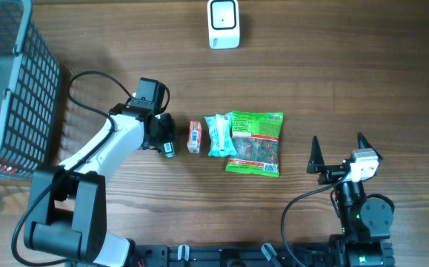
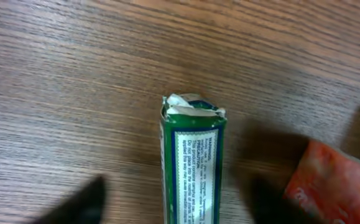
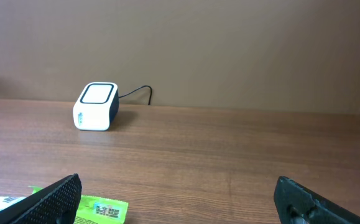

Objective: Scan the item barcode

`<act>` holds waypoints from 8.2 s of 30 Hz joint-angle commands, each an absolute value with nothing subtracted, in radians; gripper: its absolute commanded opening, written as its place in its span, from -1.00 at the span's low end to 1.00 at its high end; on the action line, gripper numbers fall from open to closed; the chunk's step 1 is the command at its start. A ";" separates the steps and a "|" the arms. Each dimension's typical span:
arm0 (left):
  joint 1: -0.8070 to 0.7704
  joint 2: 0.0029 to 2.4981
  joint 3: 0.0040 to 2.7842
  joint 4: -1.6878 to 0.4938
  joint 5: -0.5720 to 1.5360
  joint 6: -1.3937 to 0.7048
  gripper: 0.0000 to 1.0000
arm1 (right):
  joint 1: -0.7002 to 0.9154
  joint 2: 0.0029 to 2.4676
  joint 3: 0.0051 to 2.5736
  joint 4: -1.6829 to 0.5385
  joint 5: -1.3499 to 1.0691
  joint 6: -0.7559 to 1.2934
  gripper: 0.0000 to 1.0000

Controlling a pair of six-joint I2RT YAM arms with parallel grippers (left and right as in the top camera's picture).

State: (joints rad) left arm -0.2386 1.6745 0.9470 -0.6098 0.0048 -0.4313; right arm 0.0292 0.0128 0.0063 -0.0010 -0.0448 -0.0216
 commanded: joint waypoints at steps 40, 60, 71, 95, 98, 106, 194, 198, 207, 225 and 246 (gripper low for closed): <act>0.853 2.158 1.562 -0.888 -0.068 -0.532 0.53 | 0.027 0.007 0.005 0.002 -0.053 -0.026 1.00; 0.768 1.359 1.661 -1.073 0.502 -0.515 -0.92 | 0.027 0.007 0.005 0.002 -0.053 -0.026 0.99; 0.079 1.372 1.295 -1.195 0.230 -0.305 -0.59 | 0.027 0.007 0.005 0.002 -0.053 -0.025 0.99; 0.069 1.404 1.178 -1.097 0.181 -0.322 1.00 | 0.027 0.007 0.005 0.002 -0.054 -0.026 0.99; 0.069 1.404 1.131 -1.045 0.181 -0.322 1.00 | 0.027 0.007 0.005 0.002 -0.053 -0.026 1.00; 0.069 1.405 1.081 -1.013 0.314 -0.321 1.00 | 0.027 0.007 0.005 0.002 -0.054 -0.026 0.99; 0.069 1.405 1.081 -1.012 0.314 -0.322 1.00 | 0.529 1.628 1.198 -0.757 0.010 0.303 0.41; 0.069 1.405 1.081 -1.012 0.314 -0.322 1.00 | 0.436 1.631 1.129 -0.810 -0.093 0.098 0.55; 0.069 1.405 1.081 -1.012 0.314 -0.322 1.00 | 0.419 1.633 1.005 -0.374 -0.160 -0.026 -0.07; 0.069 1.405 1.081 -1.012 0.314 -0.322 1.00 | 0.299 1.711 0.856 -0.567 -0.314 0.447 0.09; 0.069 1.405 1.081 -1.012 0.314 -0.322 1.00 | 0.628 1.483 0.825 -0.919 -0.334 0.385 -0.91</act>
